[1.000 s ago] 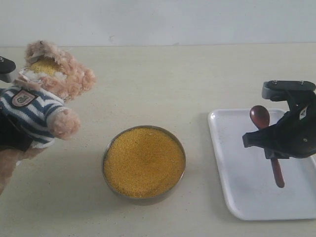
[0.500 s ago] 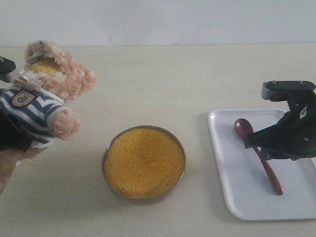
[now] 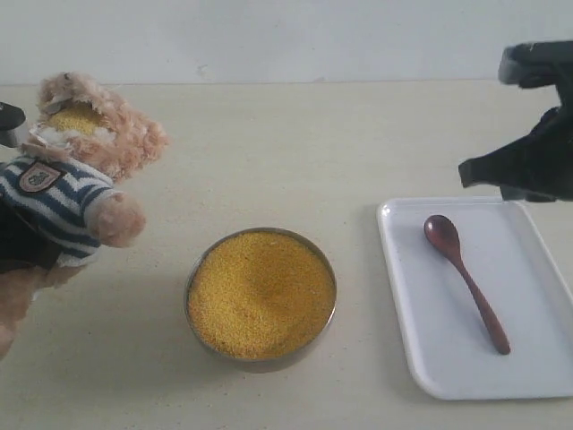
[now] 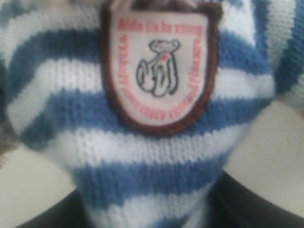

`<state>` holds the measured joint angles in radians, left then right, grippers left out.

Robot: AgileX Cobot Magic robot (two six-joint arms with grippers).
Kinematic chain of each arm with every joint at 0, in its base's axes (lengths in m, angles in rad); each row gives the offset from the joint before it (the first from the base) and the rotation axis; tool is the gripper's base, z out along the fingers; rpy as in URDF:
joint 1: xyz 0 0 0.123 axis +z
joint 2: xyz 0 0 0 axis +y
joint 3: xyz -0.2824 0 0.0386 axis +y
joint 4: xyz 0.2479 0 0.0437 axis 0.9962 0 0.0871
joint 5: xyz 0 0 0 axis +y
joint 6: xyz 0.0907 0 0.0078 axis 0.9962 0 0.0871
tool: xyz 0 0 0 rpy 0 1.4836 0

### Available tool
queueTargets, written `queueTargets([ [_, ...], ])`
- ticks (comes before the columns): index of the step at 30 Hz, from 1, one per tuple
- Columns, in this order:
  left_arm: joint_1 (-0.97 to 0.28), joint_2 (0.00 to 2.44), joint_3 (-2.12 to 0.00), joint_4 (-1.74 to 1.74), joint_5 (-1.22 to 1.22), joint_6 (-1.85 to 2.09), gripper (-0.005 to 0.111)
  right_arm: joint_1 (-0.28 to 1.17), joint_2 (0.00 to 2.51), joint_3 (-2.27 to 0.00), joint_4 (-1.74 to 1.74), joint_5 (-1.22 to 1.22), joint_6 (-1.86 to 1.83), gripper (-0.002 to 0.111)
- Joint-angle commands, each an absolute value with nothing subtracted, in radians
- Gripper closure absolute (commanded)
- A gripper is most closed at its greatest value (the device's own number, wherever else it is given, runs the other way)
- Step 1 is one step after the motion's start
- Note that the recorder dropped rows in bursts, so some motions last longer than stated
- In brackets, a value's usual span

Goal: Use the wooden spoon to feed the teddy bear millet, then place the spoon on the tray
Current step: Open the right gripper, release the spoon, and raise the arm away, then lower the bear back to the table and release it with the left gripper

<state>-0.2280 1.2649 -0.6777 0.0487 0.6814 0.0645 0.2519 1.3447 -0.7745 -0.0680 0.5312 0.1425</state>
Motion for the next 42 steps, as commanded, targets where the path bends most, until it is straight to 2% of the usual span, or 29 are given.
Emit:
queueTargets([
  [1,-0.232,1.254,-0.686,0.041,0.659,0.041,0.103,0.25,1.135,-0.706,-0.077,0.372,0.177,0.108],
  [6,-0.232,1.254,-0.686,0.041,0.652,0.041,0.103,0.25,0.791,-0.43,-0.077,0.049,0.208,0.108],
  [11,-0.232,1.254,-0.686,0.041,0.647,0.041,0.103,0.25,0.386,-0.326,-0.077,0.086,0.208,0.108],
  [15,-0.232,1.254,-0.686,0.041,0.643,0.041,0.103,0.25,0.195,-0.282,-0.065,0.133,0.212,0.108],
  [20,-0.232,1.258,-0.686,0.041,0.607,-0.008,0.103,0.25,0.162,-0.268,-0.052,0.298,0.227,0.108],
  [32,-0.232,1.428,-0.689,0.041,0.494,-0.175,0.103,0.25,0.162,-0.268,-0.036,0.298,0.227,0.108],
  [42,-0.232,1.593,-0.77,-0.016,0.499,-0.236,0.103,0.25,0.162,-0.268,-0.036,0.298,0.227,0.108],
])
